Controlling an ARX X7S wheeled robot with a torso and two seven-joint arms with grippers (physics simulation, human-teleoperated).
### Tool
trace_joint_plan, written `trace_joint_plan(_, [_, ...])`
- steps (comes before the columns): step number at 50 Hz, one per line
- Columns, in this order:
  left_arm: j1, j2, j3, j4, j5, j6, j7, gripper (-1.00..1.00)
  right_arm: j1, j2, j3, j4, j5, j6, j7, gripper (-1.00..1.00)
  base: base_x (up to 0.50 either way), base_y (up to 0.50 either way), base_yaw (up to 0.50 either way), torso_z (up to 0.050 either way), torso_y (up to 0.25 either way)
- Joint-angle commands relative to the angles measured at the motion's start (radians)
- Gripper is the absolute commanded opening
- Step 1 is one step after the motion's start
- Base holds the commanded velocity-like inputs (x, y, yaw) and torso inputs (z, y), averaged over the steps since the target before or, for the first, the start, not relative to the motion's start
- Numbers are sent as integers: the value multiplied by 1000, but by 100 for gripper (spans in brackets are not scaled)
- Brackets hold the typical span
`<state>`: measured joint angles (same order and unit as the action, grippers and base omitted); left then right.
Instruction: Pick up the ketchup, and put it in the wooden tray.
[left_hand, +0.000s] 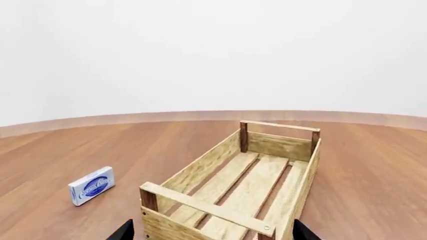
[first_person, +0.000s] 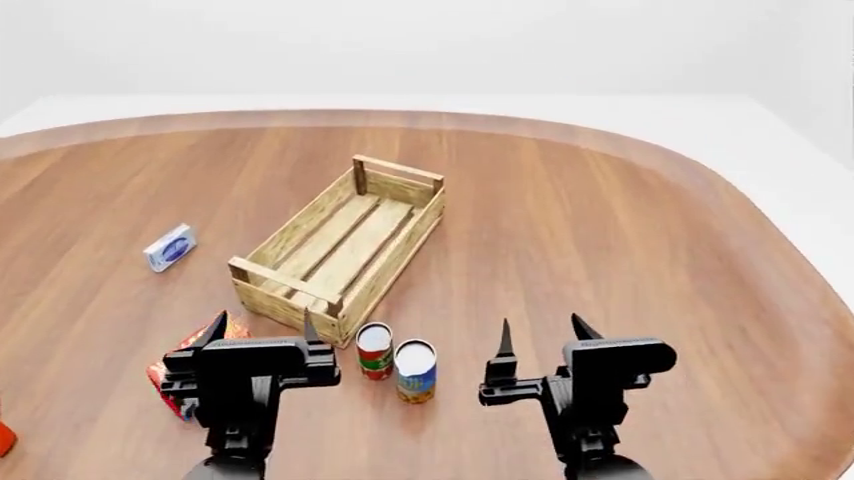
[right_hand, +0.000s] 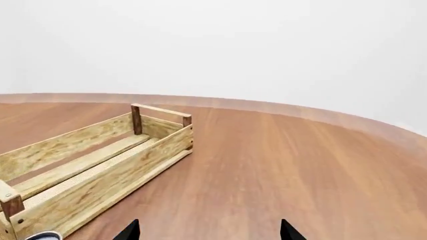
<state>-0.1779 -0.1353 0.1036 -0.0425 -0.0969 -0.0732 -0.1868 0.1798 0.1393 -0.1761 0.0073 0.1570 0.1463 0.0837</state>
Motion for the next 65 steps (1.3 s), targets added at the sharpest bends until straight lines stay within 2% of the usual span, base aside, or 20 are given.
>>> trace_joint_plan(1, [-54, -27, 20, 70, -6, -105, 6, 100, 65, 30, -12, -61, 24, 129, -7, 100, 0, 0, 0, 0, 0])
trace_joint_plan(11, [-66, -43, 27, 98, -8, -129, 4, 100, 116, 76, -42, -125, 7, 256, -10, 100, 0, 0, 0, 0, 0])
trace_joint_plan(44, [-69, -54, 40, 97, -18, -139, -24, 100, 149, 103, -49, -150, 21, 297, -3, 100, 42, 6, 500, 0, 0])
trace_joint_plan(58, [-126, -54, 52, 66, -19, -189, -33, 100, 172, 103, -54, -154, 17, 343, 20, 100, 16, 31, 0, 0, 0])
trace_joint_plan(65, [-166, -53, 49, 67, -27, -235, -43, 100, 179, 105, -58, -163, 27, 348, 13, 100, 468, 98, 0, 0, 0])
